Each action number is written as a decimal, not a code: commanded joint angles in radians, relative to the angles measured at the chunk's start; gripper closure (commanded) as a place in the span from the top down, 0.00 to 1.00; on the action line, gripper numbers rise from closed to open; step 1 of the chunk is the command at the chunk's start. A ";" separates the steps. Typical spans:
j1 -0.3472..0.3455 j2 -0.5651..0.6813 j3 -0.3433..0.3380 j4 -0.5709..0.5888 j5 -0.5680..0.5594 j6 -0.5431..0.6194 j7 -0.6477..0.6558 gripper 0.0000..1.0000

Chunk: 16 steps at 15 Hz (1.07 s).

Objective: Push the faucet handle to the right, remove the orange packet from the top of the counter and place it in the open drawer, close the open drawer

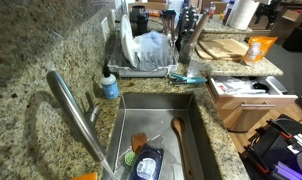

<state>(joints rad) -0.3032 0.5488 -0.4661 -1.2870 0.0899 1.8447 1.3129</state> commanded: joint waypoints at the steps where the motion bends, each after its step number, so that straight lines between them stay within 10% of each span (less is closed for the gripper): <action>1: -0.003 0.006 -0.013 0.001 -0.003 0.002 0.001 1.00; 8: -0.088 0.017 0.024 0.086 -0.060 -0.235 0.018 1.00; 16: -0.016 0.002 -0.006 -0.016 -0.057 -0.140 0.044 1.00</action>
<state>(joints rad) -0.3585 0.5576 -0.4872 -1.2370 0.0333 1.6408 1.3249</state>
